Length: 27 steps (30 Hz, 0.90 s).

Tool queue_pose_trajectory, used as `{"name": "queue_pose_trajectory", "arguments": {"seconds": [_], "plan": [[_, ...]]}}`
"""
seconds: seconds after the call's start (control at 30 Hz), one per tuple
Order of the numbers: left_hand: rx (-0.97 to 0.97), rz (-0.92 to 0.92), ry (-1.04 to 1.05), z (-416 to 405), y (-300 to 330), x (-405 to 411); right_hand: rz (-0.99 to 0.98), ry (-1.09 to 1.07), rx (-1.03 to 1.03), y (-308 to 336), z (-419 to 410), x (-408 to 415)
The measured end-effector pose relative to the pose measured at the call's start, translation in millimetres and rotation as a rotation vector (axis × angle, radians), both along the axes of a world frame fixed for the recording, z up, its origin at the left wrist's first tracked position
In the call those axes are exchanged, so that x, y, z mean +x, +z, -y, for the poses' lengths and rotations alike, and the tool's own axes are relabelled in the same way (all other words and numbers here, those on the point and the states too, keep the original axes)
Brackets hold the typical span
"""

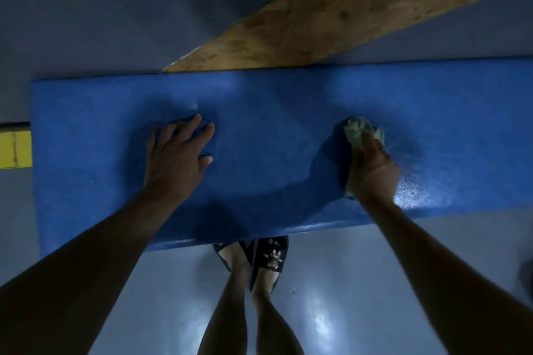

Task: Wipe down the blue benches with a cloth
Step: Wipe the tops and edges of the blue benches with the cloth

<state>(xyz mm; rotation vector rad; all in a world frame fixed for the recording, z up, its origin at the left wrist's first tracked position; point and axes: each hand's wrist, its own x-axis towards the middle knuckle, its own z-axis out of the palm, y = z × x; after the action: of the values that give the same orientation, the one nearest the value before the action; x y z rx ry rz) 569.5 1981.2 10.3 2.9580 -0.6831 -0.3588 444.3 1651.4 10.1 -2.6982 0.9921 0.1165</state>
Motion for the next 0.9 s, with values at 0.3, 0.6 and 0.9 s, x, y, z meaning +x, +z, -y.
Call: {"name": "queue_pose_trajectory", "arguments": {"seconds": [0.3,0.6,0.9], "plan": [[-0.011,0.057,-0.023,0,12,-27,0.076,0.718,0.284,7,-144,-13],[-0.008,0.02,-0.003,-5,19,-91,0.015,0.261,0.064,10,17,-65],[0.021,-0.014,0.0,-14,19,-123,0.107,0.362,0.362,7,-147,-72]]}}
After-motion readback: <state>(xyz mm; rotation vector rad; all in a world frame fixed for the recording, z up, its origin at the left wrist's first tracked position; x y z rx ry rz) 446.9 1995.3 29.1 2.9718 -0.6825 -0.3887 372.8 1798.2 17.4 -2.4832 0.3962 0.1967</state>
